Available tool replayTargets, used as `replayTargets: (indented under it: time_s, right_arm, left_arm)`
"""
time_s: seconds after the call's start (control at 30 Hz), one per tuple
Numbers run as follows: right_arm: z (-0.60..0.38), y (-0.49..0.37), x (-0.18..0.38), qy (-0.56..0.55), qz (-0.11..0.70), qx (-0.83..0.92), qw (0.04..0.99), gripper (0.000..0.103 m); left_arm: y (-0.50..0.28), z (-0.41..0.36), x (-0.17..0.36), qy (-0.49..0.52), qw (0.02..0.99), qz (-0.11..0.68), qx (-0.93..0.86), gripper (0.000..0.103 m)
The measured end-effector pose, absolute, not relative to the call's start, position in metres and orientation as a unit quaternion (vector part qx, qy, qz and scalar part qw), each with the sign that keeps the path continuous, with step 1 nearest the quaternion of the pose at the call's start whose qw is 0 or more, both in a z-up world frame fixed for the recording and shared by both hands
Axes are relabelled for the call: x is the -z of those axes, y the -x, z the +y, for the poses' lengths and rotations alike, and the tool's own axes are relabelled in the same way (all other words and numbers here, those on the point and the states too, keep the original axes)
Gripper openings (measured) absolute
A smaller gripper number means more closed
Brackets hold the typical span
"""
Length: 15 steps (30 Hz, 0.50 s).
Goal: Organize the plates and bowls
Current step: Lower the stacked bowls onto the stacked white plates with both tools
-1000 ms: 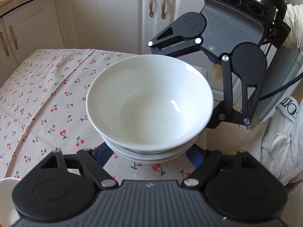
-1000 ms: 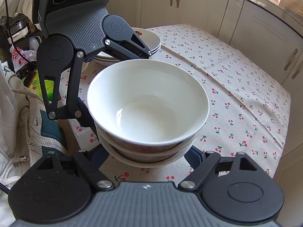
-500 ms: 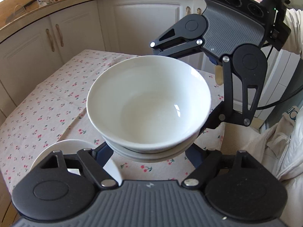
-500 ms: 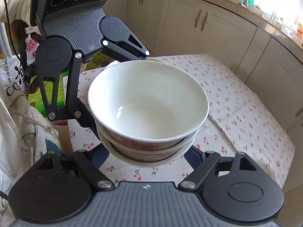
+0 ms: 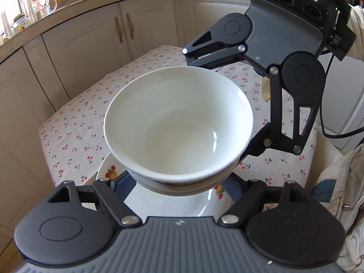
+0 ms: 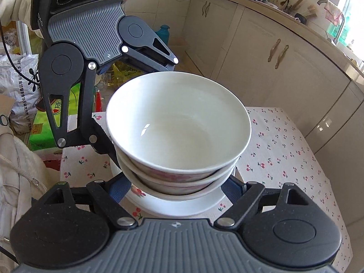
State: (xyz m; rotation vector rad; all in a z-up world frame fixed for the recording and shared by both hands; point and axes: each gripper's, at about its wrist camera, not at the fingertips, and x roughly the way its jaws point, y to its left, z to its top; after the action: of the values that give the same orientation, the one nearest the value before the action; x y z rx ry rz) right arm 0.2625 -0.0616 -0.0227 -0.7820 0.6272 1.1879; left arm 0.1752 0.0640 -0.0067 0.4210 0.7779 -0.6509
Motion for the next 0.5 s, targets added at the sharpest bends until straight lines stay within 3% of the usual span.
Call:
replayTargets:
  time_s: [0.5]
  right_arm:
    - [-0.038,-0.287,0.048,0.344,0.308,-0.549,0.697,0.088]
  left_arm:
    - [-0.188,0.083,0.024,-0.186,0.848,0.400,0.294,0.082]
